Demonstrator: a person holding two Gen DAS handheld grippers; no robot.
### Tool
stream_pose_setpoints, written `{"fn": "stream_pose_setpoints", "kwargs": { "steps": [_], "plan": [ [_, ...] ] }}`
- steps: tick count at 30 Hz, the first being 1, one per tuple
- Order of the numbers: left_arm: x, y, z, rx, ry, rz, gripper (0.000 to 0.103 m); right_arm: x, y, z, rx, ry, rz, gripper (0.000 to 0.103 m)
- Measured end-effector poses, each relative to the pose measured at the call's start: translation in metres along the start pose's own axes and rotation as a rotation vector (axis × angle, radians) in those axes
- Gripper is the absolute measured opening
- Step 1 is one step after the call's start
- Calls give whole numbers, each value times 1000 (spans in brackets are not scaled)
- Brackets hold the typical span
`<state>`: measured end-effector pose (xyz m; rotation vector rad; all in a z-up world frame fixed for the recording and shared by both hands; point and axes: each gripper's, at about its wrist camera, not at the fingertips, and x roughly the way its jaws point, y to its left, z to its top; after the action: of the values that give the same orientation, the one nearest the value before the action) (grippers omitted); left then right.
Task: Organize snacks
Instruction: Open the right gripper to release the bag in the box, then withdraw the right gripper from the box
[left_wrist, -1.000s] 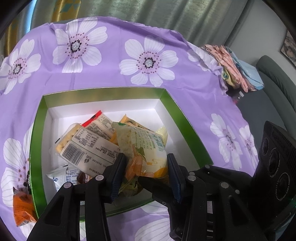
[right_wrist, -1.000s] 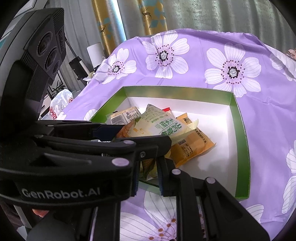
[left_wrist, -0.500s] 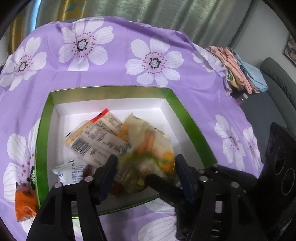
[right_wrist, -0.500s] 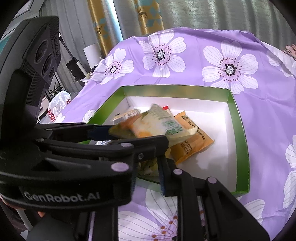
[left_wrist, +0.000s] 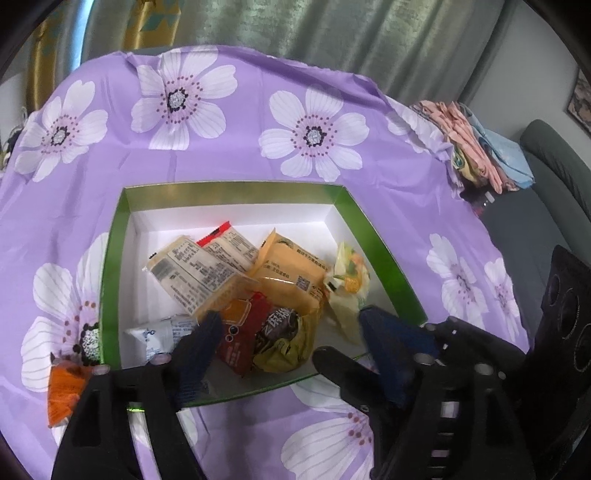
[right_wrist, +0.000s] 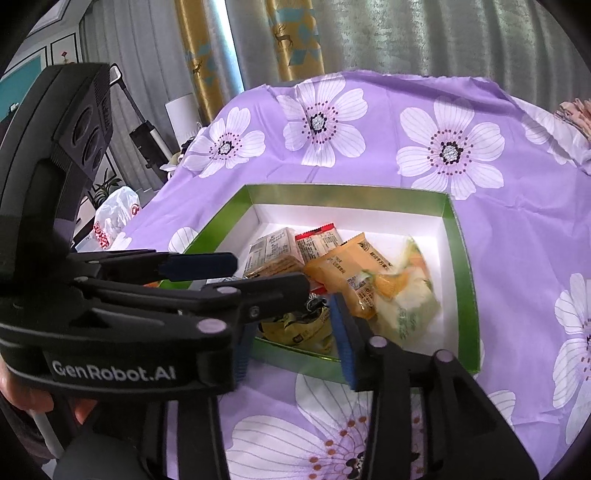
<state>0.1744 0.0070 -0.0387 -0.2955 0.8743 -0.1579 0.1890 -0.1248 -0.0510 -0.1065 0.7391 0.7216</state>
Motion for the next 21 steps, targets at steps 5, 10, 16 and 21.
{"fn": "stream_pose_setpoints", "kwargs": {
  "steps": [5,10,16,21],
  "plan": [
    [-17,0,-3,-6,-23,-1,83,-19,3,-2,14,-36,-19,61],
    [-35,-2,-9,-4,-44,8,88,-35,8,-5,19,-58,-34,66],
    [-55,2,-21,-10,-66,30,93,-55,11,-15,27,-74,-68,73],
    [-68,5,-30,-18,-78,40,93,-72,12,-20,50,-96,-93,81]
  ]
}}
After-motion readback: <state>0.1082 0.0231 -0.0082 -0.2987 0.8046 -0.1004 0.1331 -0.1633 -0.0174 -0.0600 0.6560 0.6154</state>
